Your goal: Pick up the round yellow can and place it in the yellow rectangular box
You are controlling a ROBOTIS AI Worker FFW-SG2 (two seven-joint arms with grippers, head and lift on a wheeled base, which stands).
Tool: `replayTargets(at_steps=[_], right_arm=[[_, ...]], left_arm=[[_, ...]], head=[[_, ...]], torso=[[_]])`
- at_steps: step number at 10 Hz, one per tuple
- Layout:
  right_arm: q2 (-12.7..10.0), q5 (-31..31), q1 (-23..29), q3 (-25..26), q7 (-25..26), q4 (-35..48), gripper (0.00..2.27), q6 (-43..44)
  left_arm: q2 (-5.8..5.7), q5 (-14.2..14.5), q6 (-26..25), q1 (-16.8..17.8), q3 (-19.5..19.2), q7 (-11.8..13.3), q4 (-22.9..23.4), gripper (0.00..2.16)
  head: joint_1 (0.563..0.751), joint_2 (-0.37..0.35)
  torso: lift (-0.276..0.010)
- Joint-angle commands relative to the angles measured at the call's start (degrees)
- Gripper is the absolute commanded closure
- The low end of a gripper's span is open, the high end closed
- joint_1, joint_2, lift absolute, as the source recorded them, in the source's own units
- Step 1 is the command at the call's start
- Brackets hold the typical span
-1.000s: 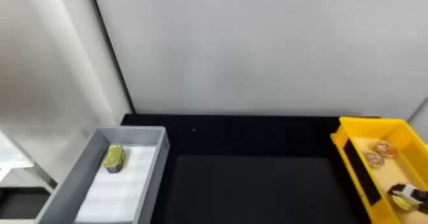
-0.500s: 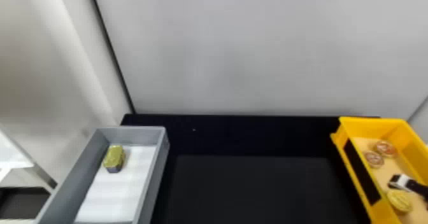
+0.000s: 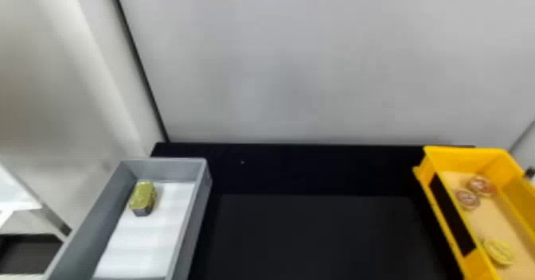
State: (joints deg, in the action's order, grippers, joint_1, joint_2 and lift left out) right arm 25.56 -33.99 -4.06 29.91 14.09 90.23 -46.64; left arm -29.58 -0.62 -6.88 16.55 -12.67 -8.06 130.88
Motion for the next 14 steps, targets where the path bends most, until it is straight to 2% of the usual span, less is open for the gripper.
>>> replayTargets(at_steps=[1,3,4,5,7,9,10,11,12,13,14], right_arm=[[0.0,0.9,3.2,-0.3,3.4,22.5,0.03,3.8],[-0.1,11.4,2.7,-1.8,4.8,37.5,0.05,4.0],[-0.1,18.5,1.2,-4.2,5.2,43.9,0.05,5.0],[-0.5,24.1,-0.6,-7.3,5.0,46.5,0.07,7.9],[-1.0,30.6,-3.9,-14.4,6.0,46.5,0.07,21.0],[-2.1,38.8,-7.7,-20.2,5.3,46.5,0.08,29.8],[-4.2,45.3,-9.6,-23.2,5.2,46.5,0.09,35.6],[-7.4,51.8,-11.6,-25.3,4.4,46.5,0.09,40.7],[-9.9,54.0,-14.0,-25.2,1.1,46.5,0.09,45.1],[-8.7,54.1,-15.5,-27.1,3.0,46.5,0.09,46.0],[-8.5,54.4,-16.2,-28.2,2.8,46.5,0.09,45.3]], left_arm=[[0.30,0.0,-0.1,-0.3,-0.4,0.0,0.3,0.11],[0.38,0.0,-0.2,-0.2,-0.5,0.0,0.3,0.11],[0.38,0.0,-0.3,-0.3,-0.7,-0.1,0.3,0.11],[0.38,0.0,-0.3,-0.3,-1.0,-0.1,0.4,0.11],[0.56,0.0,-0.3,-1.2,-2.8,-0.2,1.2,0.11],[1.26,0.0,0.7,-2.1,-4.6,-0.4,1.5,0.11],[1.97,0.0,1.4,-2.7,-5.3,-0.7,1.5,0.11],[2.93,0.2,2.4,-3.3,-6.0,-0.9,1.4,0.11],[3.90,0.2,3.3,-3.5,-6.0,-1.4,1.3,0.11],[5.13,0.3,4.3,-3.5,-5.9,-1.9,0.9,0.11],[5.92,0.4,4.8,-3.5,-5.4,-2.0,0.6,0.11]], head=[[0.720,0.032],[0.720,0.032],[0.720,0.032],[0.720,0.032],[0.720,0.032],[0.720,0.032],[0.720,0.032],[0.720,0.032],[0.720,0.032],[0.720,0.032],[0.720,0.032]], torso=[[-0.001],[-0.001],[-0.001],[-0.001],[-0.001],[-0.001],[-0.001],[-0.001],[-0.001],[-0.001],[-0.001]])
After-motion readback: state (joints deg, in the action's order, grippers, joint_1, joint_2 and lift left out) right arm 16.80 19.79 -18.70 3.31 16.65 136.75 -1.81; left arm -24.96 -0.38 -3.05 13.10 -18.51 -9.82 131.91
